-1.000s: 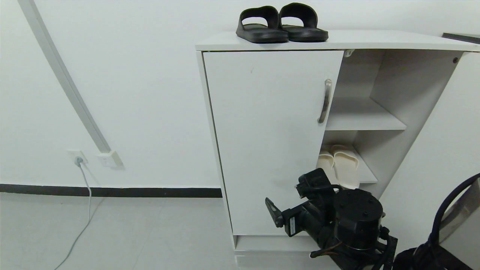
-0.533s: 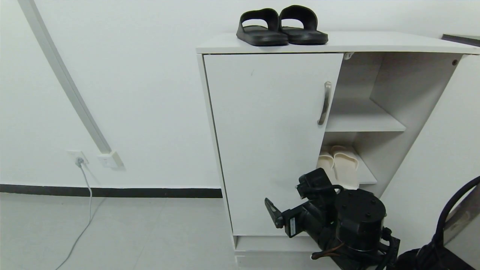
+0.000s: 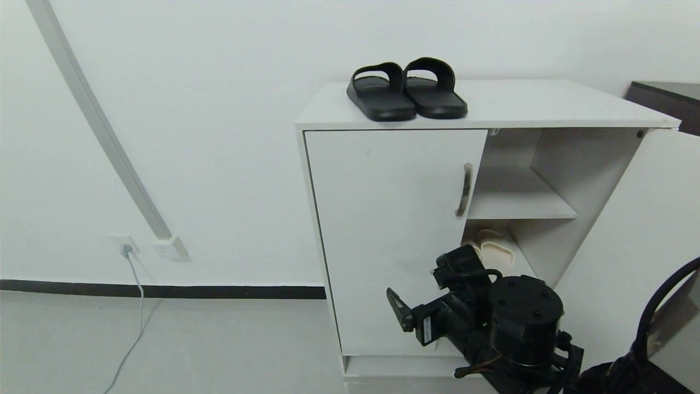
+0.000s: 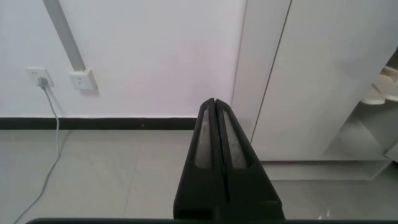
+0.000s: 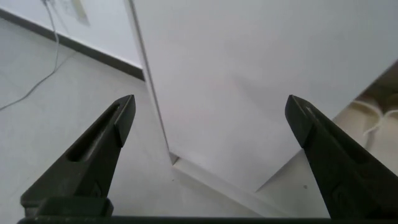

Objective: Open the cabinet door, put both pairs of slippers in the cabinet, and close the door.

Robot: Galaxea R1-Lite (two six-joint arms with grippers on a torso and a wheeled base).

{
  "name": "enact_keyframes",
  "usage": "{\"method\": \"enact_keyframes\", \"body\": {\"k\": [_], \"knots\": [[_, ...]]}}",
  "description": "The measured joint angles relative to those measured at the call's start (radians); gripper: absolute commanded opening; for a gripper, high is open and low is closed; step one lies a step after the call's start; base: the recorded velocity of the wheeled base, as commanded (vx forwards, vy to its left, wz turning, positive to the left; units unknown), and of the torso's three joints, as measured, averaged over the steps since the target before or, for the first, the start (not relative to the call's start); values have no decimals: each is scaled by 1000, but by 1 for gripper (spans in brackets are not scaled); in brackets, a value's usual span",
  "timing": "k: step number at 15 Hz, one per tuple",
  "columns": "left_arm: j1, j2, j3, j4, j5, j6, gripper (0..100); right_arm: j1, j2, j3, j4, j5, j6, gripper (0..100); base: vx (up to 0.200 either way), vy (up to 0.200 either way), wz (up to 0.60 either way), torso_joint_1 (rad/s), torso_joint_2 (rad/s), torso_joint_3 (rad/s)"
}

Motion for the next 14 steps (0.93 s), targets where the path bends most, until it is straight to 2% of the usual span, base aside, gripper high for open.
{"method": "enact_keyframes", "body": {"k": [6,14], "knots": [[-1,0,0,0,0,0,0,3,2,-1,1,4,1,100,0,0,0,141,-474,-329],[-1,0,0,0,0,0,0,8,2,9,-2,4,1,100,0,0,0,193,-504,-315]]}}
